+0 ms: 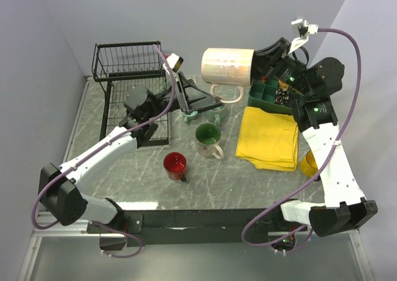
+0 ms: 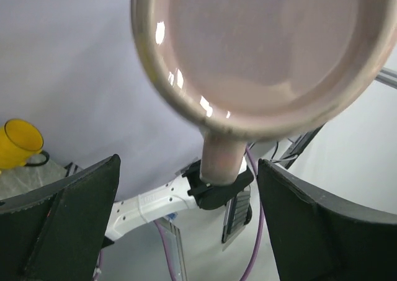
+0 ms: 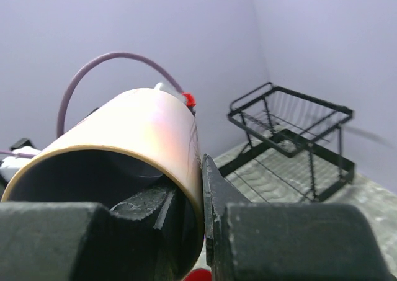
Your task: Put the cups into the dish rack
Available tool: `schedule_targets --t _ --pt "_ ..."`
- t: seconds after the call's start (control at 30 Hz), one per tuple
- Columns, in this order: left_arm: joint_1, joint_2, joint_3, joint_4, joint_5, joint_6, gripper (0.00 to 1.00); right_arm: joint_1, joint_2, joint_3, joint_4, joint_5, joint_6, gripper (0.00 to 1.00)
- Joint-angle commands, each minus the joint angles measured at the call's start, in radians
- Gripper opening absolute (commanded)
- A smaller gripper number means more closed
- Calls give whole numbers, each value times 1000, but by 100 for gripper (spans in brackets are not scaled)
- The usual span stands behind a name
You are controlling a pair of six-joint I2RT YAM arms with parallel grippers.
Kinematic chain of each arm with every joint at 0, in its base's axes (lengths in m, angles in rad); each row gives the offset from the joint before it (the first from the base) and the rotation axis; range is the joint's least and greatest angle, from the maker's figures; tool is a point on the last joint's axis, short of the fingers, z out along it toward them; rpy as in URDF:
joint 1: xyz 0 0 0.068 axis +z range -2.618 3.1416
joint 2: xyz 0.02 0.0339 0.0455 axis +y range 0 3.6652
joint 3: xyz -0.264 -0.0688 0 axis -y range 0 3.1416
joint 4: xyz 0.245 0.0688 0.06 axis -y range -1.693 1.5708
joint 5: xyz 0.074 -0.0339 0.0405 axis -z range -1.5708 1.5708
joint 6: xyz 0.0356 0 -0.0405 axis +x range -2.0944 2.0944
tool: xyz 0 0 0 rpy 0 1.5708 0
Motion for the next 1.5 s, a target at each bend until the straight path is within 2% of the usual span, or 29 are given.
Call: schedule_targets --t 0.0,0.23,0.37,0.67,0.93,1.03,1.17,1.27,1.47 --pt "-5 -20 51 146 -74 -9 96 23 -24 -32 214 20 115 0" --pt "-57 -2 51 172 -174 -22 98 23 -10 -89 318 18 115 0" --pt "-72 24 69 175 -198 -53 99 32 5 -71 319 20 54 0" --pt "-88 75 117 185 -237 -101 87 44 24 -83 334 3 -44 0" --pt "-105 101 137 205 -211 -127 74 44 39 -85 319 15 -90 0" --pt "-111 107 148 203 -203 -122 66 44 48 -85 326 18 -83 0" --pt "-109 132 169 240 -174 -130 49 46 53 -94 323 18 -86 0" --pt "-109 155 204 241 -130 -122 43 44 47 -108 317 14 -94 0" --pt "-109 198 244 223 -59 -137 42 46 37 -129 309 14 -101 0"
